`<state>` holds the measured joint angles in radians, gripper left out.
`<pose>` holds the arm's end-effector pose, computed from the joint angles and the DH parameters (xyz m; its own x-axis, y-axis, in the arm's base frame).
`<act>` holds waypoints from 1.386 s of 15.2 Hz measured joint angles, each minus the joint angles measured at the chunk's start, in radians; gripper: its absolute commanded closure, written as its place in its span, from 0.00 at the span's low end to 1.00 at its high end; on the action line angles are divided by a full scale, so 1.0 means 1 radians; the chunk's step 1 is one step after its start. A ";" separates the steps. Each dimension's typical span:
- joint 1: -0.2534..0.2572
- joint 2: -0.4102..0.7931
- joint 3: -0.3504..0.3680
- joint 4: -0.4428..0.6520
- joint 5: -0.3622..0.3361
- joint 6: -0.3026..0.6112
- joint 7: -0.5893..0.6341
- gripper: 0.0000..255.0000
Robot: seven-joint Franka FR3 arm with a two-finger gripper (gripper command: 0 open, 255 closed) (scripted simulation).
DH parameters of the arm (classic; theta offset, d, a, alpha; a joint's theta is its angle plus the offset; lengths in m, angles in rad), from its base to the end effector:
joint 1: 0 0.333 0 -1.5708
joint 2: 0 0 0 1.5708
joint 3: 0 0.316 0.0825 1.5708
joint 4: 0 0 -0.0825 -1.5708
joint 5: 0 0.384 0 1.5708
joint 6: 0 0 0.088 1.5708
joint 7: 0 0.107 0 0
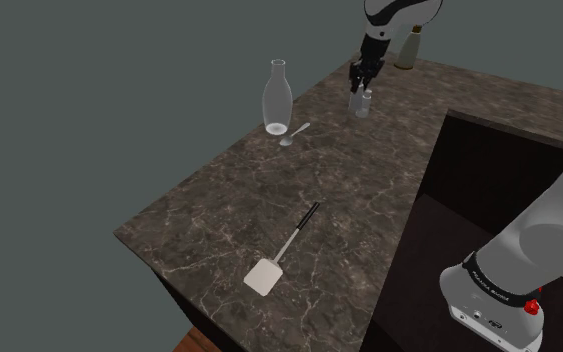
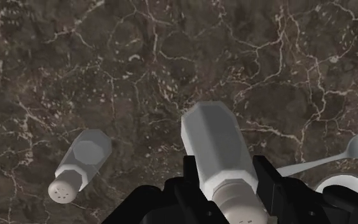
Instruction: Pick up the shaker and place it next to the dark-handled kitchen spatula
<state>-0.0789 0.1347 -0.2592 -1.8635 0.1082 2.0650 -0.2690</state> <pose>0.5720 -0.1893 0.4528 0.9898 -0.1147 0.0849 -0.1114 -0.9928 -0.0432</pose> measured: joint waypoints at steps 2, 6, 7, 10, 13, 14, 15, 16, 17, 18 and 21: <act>-0.001 -0.006 -0.001 0.019 -0.003 -0.025 0.002 1.00; -0.001 -0.018 -0.002 0.061 -0.009 -0.077 0.007 1.00; -0.001 -0.018 -0.002 0.072 -0.009 -0.089 0.008 1.00; 0.000 -0.022 -0.002 0.105 -0.012 -0.126 0.013 1.00; 0.000 -0.027 -0.002 0.142 -0.014 -0.167 0.018 1.00; 0.000 -0.029 -0.003 0.147 -0.015 -0.174 0.018 1.00; 0.006 -0.036 0.001 0.141 -0.018 -0.175 0.029 1.00; 0.017 -0.051 0.010 0.124 -0.024 -0.170 0.049 1.00; 0.029 -0.062 0.019 0.110 -0.029 -0.165 0.070 1.00; 0.042 -0.087 0.029 0.082 -0.038 -0.161 0.093 1.00; 0.077 -0.128 0.060 0.037 -0.053 -0.152 0.163 1.00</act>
<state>-0.0023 0.0069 -0.1992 -1.8261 0.0553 1.9128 -0.1055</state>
